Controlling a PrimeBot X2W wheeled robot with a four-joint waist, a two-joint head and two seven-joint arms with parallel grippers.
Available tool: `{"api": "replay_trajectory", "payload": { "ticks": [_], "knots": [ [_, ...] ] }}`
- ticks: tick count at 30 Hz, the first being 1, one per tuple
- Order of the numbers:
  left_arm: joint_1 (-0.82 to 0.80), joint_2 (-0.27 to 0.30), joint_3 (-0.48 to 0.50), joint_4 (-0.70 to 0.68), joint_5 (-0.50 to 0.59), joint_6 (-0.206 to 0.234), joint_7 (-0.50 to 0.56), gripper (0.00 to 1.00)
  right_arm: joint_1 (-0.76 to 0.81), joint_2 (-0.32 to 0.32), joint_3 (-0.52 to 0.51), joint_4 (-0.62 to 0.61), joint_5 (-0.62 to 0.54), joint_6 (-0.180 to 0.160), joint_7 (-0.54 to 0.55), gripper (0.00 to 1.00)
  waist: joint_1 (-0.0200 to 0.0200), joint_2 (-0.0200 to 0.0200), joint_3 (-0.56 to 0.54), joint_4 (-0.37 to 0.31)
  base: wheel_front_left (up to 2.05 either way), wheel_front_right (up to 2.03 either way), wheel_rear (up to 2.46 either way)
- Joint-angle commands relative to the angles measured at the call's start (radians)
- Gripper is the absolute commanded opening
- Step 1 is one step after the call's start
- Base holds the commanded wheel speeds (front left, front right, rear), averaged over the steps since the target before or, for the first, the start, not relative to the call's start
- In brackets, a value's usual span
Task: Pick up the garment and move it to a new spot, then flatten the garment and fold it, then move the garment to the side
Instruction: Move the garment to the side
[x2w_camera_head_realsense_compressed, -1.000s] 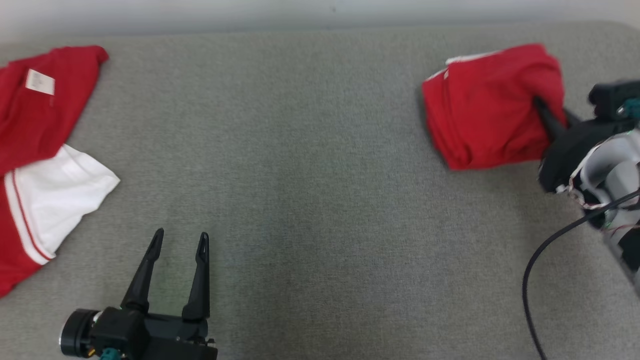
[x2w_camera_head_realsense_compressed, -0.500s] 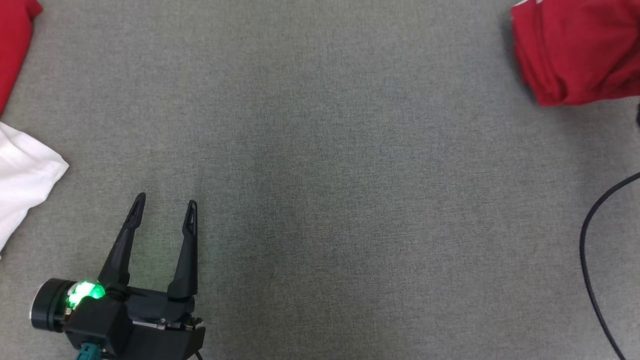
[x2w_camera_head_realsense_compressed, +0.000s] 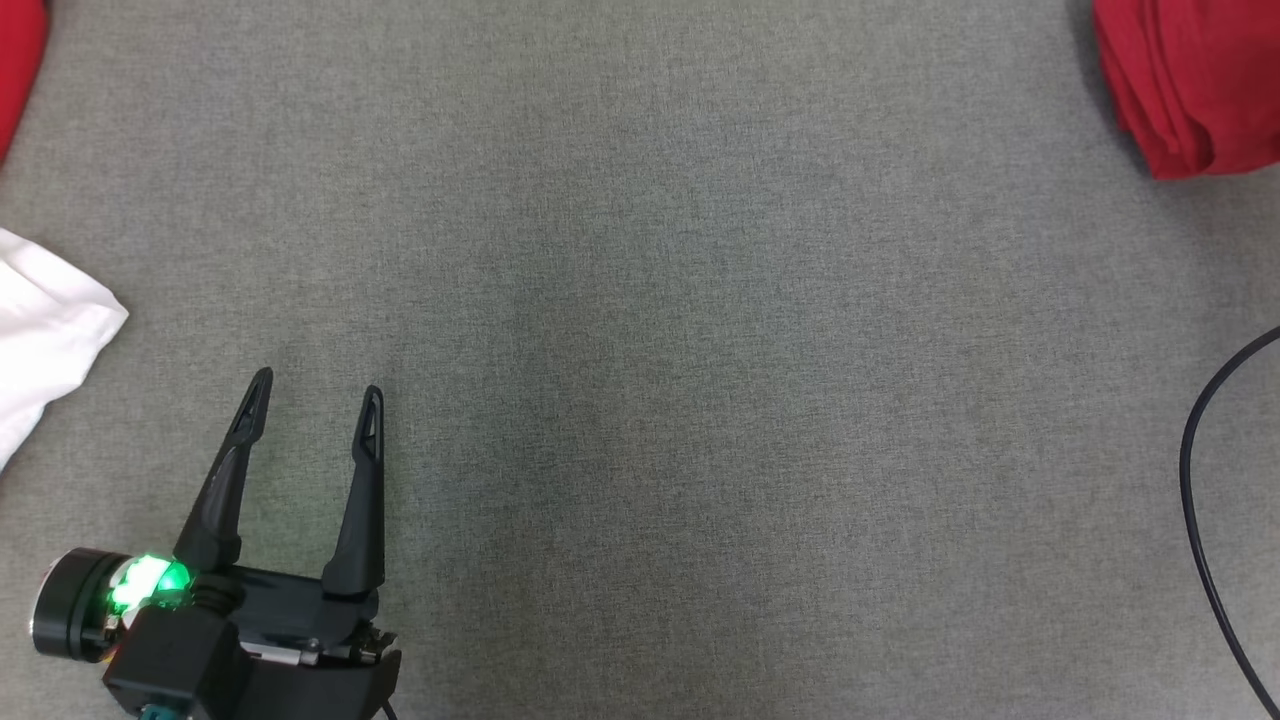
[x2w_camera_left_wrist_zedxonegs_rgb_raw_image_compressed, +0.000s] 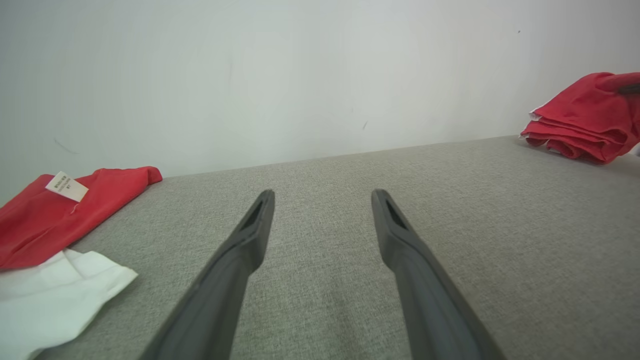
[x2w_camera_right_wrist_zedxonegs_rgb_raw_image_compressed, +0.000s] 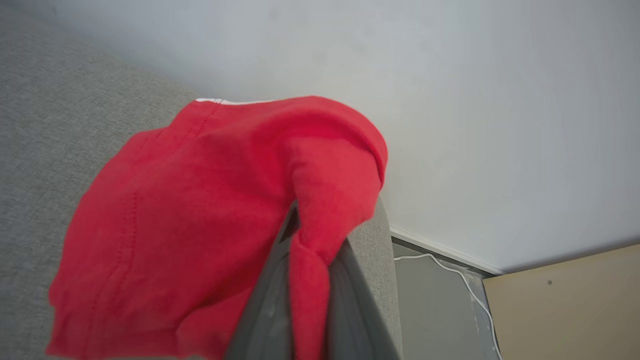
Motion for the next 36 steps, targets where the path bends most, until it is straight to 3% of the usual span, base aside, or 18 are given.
{"api": "replay_trajectory", "payload": {
  "ticks": [1, 4, 5, 6, 7, 27, 36],
  "knots": [
    [0.016, 0.009, 0.000, -0.005, 0.009, 0.004, -0.004, 1.00, -0.019, 0.002, 0.012, 0.011, 0.006, -0.001, -0.008, 0.00, -0.0001, 0.0000, 0.004, -0.001, 0.00, 0.00, 0.00],
    [0.014, 0.010, -0.001, -0.007, 0.008, 0.010, -0.004, 1.00, -0.027, 0.008, 0.021, 0.031, 0.019, -0.001, -0.018, 0.00, -0.0001, 0.0000, 0.009, 0.000, 0.00, 0.00, 0.00],
    [0.013, 0.010, -0.002, -0.006, 0.008, 0.011, -0.004, 1.00, -0.030, 0.009, 0.027, 0.040, 0.014, -0.001, -0.022, 0.29, -0.0001, 0.0000, 0.011, 0.000, 0.00, 0.00, 0.00],
    [0.012, 0.010, -0.003, -0.005, 0.008, 0.012, -0.004, 1.00, -0.033, 0.011, 0.033, 0.048, 0.009, -0.001, -0.025, 0.72, -0.0001, 0.0000, 0.011, 0.000, 0.00, 0.00, 0.00],
    [0.011, 0.010, -0.004, -0.003, 0.007, 0.011, -0.004, 1.00, -0.037, 0.013, 0.037, 0.056, 0.005, -0.001, -0.030, 1.00, -0.0001, 0.0000, 0.012, 0.000, 0.00, 0.00, 0.00],
    [0.020, -0.004, -0.009, 0.042, -0.031, 0.030, -0.004, 1.00, -0.070, 0.038, 0.077, 0.205, -0.065, -0.001, -0.068, 1.00, -0.0001, 0.0000, -0.064, 0.009, 0.00, 0.00, 0.00],
    [0.047, -0.018, -0.006, 0.066, -0.054, 0.039, -0.004, 1.00, -0.009, 0.079, -0.028, 0.158, 0.065, -0.001, -0.098, 1.00, -0.0001, 0.0000, -0.152, 0.004, 0.00, 0.00, 0.00]
  ]
}}
